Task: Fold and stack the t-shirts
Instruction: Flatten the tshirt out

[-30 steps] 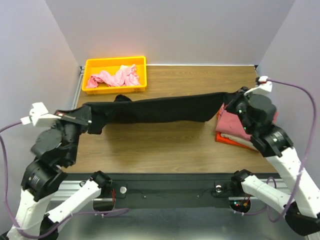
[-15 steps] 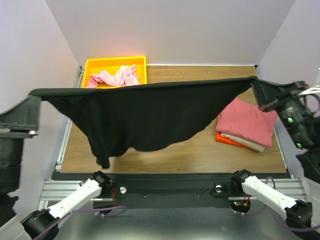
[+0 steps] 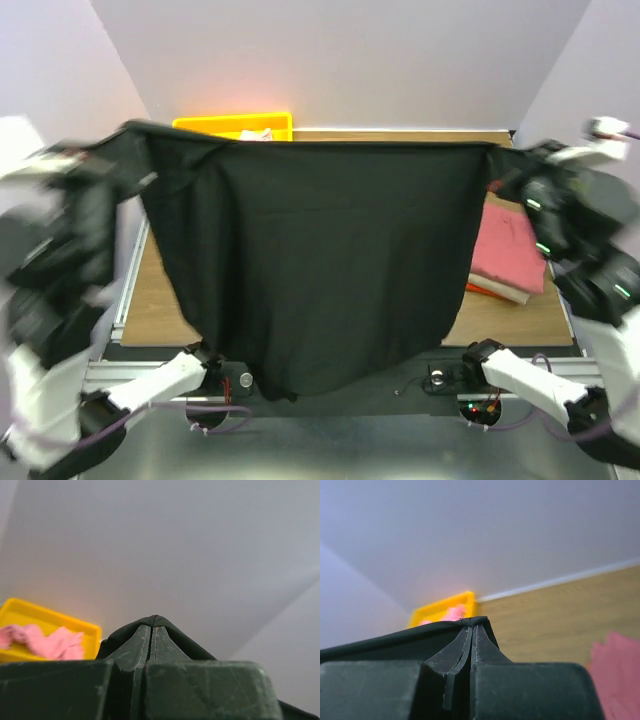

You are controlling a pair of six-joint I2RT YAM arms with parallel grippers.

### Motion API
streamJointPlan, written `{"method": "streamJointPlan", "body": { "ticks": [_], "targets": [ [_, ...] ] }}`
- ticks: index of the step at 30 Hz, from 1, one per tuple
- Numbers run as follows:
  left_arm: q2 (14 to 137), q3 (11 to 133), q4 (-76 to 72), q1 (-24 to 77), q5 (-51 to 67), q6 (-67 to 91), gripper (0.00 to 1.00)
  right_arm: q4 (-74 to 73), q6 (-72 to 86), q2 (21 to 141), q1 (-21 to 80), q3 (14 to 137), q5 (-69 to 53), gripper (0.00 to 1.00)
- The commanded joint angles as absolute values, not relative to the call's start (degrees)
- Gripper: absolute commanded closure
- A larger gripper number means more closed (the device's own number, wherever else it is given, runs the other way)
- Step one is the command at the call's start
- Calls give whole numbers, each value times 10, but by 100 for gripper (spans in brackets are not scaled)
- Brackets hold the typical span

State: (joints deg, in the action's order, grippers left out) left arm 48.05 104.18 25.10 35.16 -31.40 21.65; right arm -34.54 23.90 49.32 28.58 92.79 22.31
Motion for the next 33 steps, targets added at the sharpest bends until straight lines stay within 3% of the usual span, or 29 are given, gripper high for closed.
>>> {"method": "streamJointPlan", "body": {
  "ticks": [1,5,8,14,24,33],
  "targets": [
    [621,970,195,326,-443,132,100,-361,278,584,281,839,458,100],
    [688,809,35,239,-282,72,100,-315,308,656,255,735,474,100],
    [753,750,-47,180,-196,65,100,-206,289,711,180,659,375,100],
    [912,757,-133,160,-118,10,100,-109,236,866,126,647,262,100],
    [1073,833,-126,153,-136,19,100,-77,211,1048,101,743,230,99],
    [1048,781,-119,144,-172,74,100,-76,217,1038,99,724,212,100]
  ]
}}
